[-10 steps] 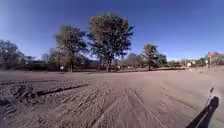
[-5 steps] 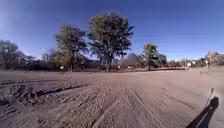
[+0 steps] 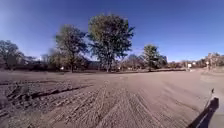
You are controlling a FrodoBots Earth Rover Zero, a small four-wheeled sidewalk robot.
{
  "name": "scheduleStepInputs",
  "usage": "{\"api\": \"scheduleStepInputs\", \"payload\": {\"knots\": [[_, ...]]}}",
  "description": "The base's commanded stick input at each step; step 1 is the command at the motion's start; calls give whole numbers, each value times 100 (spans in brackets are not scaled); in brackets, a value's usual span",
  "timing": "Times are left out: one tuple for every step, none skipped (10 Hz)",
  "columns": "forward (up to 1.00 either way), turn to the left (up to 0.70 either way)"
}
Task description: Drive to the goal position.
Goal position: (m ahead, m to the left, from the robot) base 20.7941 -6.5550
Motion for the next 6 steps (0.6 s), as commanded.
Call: {"api": "scheduleStepInputs", "payload": {"knots": [[50, 0], [50, 0], [50, 0], [50, 0], [50, 0], [50, 0]]}}
